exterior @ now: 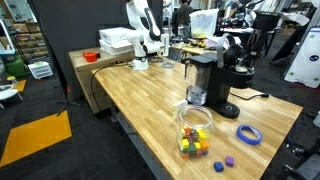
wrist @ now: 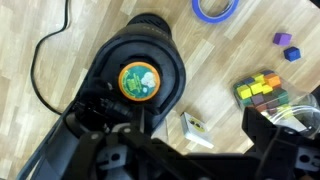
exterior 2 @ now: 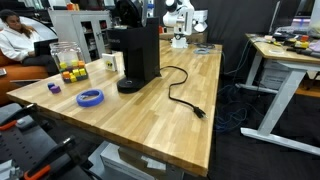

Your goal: Open the coffee maker chamber, place the coffee pod inside the chamber

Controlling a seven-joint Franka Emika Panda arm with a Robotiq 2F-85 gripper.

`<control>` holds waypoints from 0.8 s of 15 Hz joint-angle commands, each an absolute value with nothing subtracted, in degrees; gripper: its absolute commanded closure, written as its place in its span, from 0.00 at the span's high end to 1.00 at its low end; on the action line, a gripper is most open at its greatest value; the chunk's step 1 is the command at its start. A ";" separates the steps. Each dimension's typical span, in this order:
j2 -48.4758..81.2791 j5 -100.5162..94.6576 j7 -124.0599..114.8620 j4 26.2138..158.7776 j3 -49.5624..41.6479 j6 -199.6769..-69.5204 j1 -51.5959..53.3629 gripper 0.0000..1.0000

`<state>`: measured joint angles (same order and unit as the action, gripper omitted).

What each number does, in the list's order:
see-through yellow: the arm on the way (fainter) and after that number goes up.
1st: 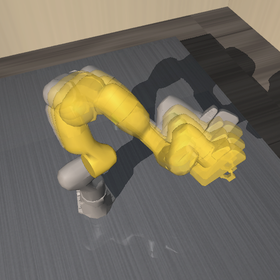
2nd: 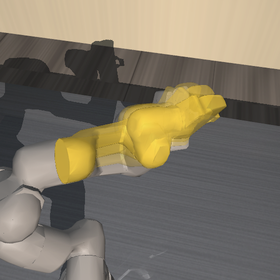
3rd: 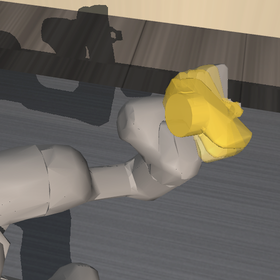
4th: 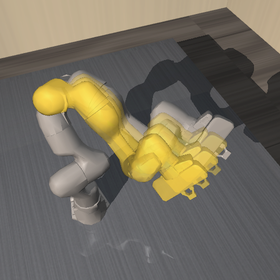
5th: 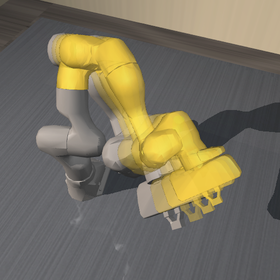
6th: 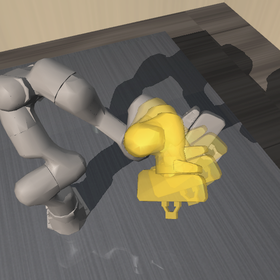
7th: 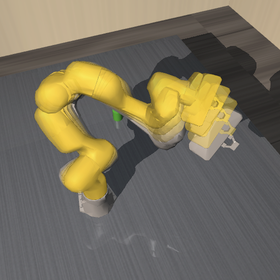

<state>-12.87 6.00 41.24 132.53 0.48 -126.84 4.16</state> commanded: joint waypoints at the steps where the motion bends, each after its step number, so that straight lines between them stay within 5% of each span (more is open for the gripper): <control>1: -19.26 5.85 37.72 137.71 1.18 -126.74 5.91 1.00; 12: -33.56 5.32 30.00 145.24 2.70 -126.53 16.18 1.00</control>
